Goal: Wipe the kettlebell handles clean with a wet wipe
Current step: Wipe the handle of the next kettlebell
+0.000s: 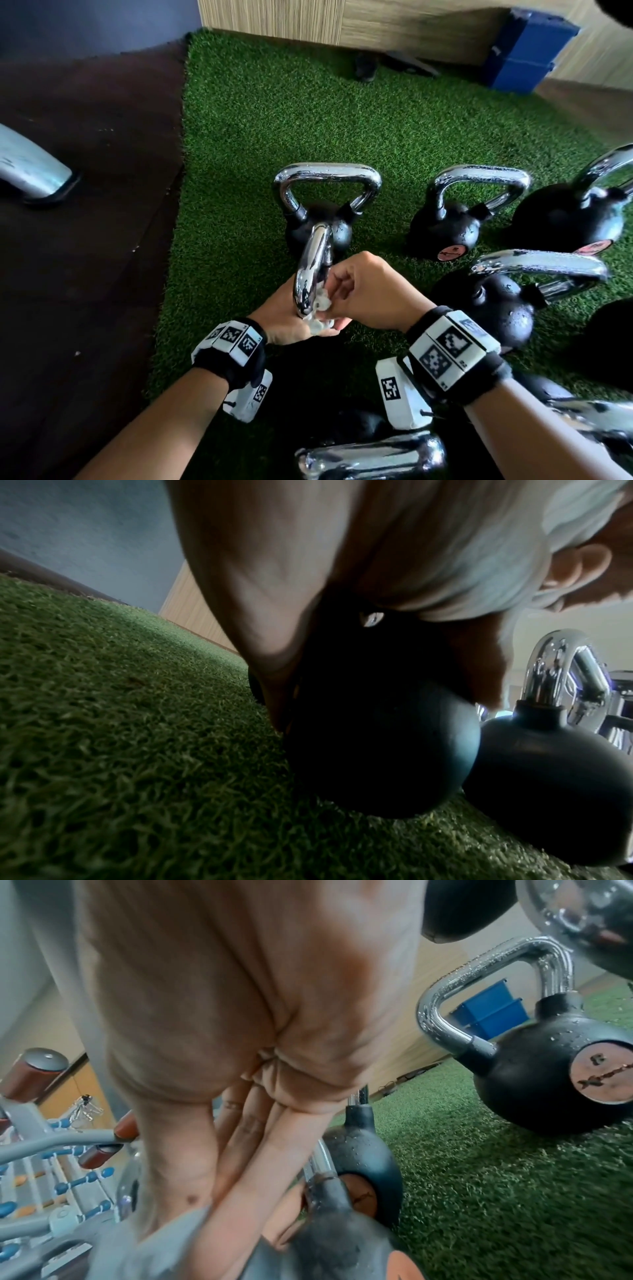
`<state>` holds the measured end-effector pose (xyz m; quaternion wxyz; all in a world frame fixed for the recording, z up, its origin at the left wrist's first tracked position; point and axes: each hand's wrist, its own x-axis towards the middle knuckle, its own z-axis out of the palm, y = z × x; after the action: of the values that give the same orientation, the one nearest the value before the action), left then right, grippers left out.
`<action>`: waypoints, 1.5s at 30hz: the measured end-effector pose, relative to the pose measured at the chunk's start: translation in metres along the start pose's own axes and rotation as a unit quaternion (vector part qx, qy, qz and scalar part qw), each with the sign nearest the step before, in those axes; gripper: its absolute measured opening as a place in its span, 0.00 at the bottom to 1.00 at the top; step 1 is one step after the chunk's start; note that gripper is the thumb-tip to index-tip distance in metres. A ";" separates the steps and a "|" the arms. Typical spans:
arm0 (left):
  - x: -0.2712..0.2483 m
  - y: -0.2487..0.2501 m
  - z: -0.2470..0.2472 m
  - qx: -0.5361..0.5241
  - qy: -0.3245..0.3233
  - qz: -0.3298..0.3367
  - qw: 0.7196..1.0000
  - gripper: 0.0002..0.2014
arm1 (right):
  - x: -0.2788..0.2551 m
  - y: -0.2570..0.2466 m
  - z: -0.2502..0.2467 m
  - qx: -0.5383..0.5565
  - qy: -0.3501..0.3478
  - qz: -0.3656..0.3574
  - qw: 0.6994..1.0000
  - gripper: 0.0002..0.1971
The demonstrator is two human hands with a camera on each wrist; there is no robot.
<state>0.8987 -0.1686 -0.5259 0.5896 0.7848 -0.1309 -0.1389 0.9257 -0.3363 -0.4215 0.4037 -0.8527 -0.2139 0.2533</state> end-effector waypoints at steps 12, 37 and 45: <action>-0.008 0.004 0.001 -0.018 0.017 0.009 1.000 0.45 | 0.011 0.023 0.009 -0.102 0.005 -0.096 0.990 0.05; -0.006 -0.015 0.004 0.177 0.019 0.103 0.979 0.45 | 0.014 0.057 0.013 0.442 -0.089 0.000 0.892 0.14; -0.005 -0.013 0.004 0.177 0.030 0.114 0.977 0.49 | 0.021 0.050 0.020 0.441 0.091 0.022 0.893 0.14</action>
<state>0.8933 -0.1668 -0.5390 0.4569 0.8605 -0.2242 -0.0223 0.9380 -0.3422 -0.4776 0.7505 -0.6105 -0.0241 0.2520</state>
